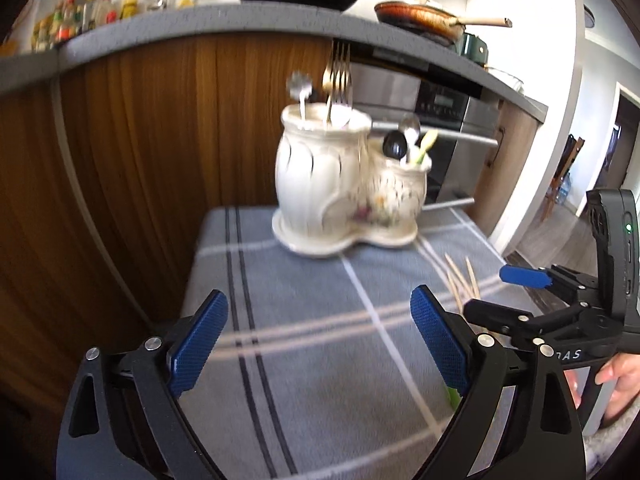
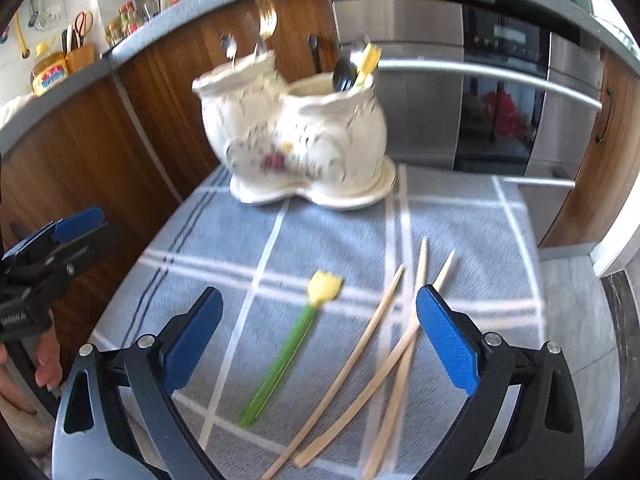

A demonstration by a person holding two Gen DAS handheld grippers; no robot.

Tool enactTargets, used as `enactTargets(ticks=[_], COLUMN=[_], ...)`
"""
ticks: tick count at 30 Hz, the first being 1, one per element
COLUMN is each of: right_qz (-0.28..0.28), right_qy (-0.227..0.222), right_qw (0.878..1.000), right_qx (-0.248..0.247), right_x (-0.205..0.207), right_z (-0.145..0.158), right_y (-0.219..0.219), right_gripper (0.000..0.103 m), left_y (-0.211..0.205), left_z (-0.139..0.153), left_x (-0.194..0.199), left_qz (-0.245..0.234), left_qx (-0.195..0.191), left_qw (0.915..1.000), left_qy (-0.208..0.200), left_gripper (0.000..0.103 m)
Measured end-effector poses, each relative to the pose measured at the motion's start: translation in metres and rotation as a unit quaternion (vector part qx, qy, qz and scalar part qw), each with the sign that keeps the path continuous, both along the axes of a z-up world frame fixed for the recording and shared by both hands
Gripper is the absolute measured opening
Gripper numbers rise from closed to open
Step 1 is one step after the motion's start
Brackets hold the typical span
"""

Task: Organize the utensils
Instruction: 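Move both open tools back down to the cloth, then grasp wooden chopstick with left tool while right tool grasps green tulip spoon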

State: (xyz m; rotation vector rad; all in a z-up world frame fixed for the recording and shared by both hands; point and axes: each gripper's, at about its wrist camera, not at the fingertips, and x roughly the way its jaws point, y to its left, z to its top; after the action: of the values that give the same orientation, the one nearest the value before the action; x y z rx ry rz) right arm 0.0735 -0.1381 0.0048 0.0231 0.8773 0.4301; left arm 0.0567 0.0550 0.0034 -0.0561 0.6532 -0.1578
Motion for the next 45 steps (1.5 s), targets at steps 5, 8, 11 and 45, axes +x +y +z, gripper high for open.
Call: enactTargets(ticks=[5, 8, 11, 45], right_qz=[-0.004, 0.004, 0.011, 0.034], right_qy=[0.003, 0.007, 0.013, 0.027], right_qw=[1.000, 1.000, 1.000, 0.998], right_qx=[-0.015, -0.017, -0.025, -0.046], right_x=[-0.007, -0.008, -0.010, -0.006], right_z=[-0.014, -0.019, -0.027, -0.046], right_y=[0.013, 0.020, 0.029, 0.036], right_gripper=[0.096, 0.093, 0.083, 0.009], left_y=[0.008, 0.011, 0.012, 0.000], left_z=[-0.016, -0.021, -0.028, -0.039], left_x=[-0.005, -0.006, -0.006, 0.000], left_qz=[0.026, 0.034, 0.035, 0.000], left_qx=[0.001, 0.003, -0.001, 0.001], left_qw=[0.9997, 0.9994, 0.9994, 0.9998], left_qy=[0.001, -0.003, 0.000, 0.022], left_gripper=[0.092, 0.093, 0.093, 0.093])
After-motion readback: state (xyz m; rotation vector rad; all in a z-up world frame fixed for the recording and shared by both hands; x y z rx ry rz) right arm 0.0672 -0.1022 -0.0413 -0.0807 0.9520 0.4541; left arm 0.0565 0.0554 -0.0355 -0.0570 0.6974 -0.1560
